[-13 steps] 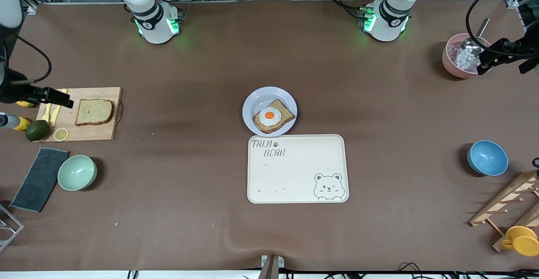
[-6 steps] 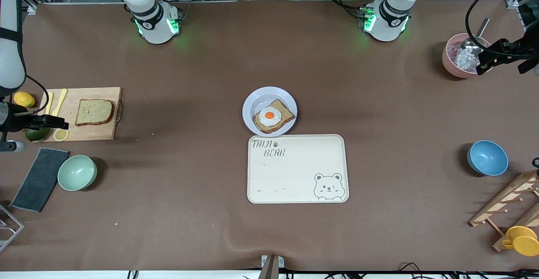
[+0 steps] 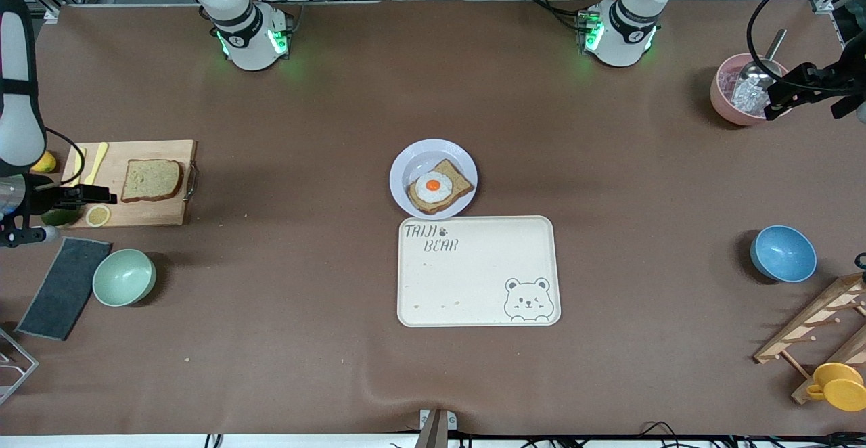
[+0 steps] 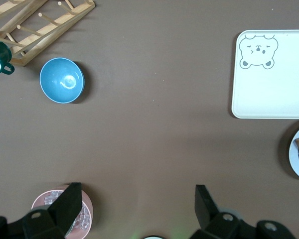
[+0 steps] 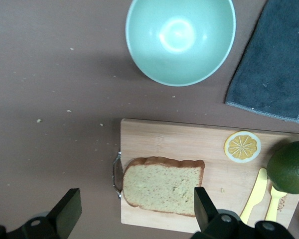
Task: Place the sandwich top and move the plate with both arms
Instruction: 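Lower the right gripper and grasp the bread slice edge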
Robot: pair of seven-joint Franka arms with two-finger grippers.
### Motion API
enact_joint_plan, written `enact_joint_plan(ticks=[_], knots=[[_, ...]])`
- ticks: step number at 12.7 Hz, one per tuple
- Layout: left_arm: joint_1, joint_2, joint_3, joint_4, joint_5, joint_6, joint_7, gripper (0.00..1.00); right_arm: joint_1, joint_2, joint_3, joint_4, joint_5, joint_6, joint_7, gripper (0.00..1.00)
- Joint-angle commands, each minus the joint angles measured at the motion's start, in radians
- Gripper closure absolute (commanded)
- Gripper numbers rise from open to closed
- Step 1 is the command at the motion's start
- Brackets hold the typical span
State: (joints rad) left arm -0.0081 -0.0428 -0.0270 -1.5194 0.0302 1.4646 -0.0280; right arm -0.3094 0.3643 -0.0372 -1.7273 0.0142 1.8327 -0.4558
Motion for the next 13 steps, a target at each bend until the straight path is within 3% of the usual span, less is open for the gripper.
enact_joint_plan(ticks=[1,6,8,11,13], knots=[[0.005,-0.006,-0.001,-0.001,-0.016,-0.004,-0.009,0.0,-0.049,0.025,0.014,0.0,0.016,0.013,-0.055,0.0],[0.005,-0.006,-0.001,0.001,-0.018,0.0,-0.01,0.0,-0.131,0.062,0.016,-0.135,0.021,0.155,-0.183,0.0],[0.005,-0.008,-0.001,0.004,-0.018,0.0,-0.009,0.0,-0.166,0.062,0.016,-0.179,0.03,0.207,-0.195,0.21],[0.005,-0.008,-0.001,0.002,-0.018,0.0,-0.006,0.0,-0.24,0.078,0.017,-0.201,0.058,0.214,-0.198,0.43],[0.0,-0.006,-0.001,0.002,-0.018,0.0,-0.006,0.0,-0.264,0.076,0.016,-0.23,0.108,0.226,-0.224,0.44]])
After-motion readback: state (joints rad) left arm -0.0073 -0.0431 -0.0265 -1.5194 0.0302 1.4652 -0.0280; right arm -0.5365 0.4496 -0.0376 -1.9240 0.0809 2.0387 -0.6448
